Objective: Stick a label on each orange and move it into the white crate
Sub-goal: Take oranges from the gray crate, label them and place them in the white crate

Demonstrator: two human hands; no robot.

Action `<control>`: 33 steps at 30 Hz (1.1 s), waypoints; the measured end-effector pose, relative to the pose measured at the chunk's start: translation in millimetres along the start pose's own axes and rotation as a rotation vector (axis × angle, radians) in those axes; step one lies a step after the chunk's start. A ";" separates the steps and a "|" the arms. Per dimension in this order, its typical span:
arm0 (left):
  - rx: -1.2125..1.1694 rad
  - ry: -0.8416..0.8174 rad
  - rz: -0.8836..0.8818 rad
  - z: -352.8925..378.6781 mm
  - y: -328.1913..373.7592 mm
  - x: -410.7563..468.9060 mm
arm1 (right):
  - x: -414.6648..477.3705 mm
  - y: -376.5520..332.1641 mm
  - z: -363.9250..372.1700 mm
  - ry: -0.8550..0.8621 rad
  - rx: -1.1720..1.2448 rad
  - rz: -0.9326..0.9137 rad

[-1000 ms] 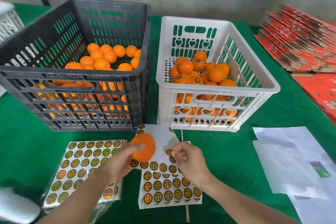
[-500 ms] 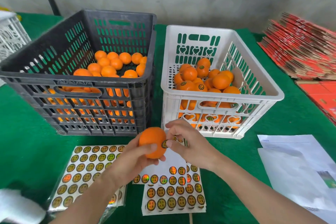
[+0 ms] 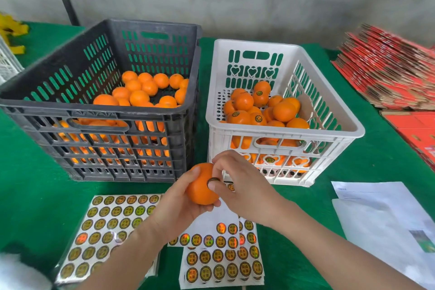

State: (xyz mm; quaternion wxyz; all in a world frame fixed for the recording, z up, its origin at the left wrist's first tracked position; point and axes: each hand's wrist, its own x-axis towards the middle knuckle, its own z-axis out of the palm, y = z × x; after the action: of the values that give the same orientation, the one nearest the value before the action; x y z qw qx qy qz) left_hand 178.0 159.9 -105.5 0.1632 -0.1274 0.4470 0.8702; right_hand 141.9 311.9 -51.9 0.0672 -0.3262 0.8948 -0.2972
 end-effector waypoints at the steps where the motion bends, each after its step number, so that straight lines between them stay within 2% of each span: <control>1: -0.009 0.006 0.004 0.3 -0.7 1.5 | -0.2 0.1 0.6 0.016 0.016 0.012; 5: 0.016 0.024 0.023 3.4 1.8 6.2 | 0.1 2.0 -1.5 0.055 0.052 0.049; 12: 0.087 0.003 0.016 16.0 11.3 10.2 | 0.6 2.4 -17.7 0.020 0.200 0.098; 19: 0.025 0.083 -0.055 14.4 9.6 10.4 | -0.9 0.3 -35.0 -0.117 0.252 0.161; 22: -0.010 0.071 -0.078 15.9 10.2 9.3 | -1.6 -4.8 -40.3 -0.167 0.165 0.118; 28: 0.021 0.049 -0.058 22.6 8.1 6.6 | -3.2 -14.5 -32.3 -0.071 -0.019 0.098; 33: 0.144 0.108 0.045 23.1 10.5 2.8 | -5.0 -11.6 -25.4 0.064 0.015 0.091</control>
State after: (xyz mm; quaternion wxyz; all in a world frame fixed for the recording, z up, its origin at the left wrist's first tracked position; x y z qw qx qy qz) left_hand 169.5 173.6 -85.7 0.1282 -0.1519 0.5191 0.8313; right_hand 144.1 320.2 -24.9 0.0545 -0.2748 0.9082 -0.3109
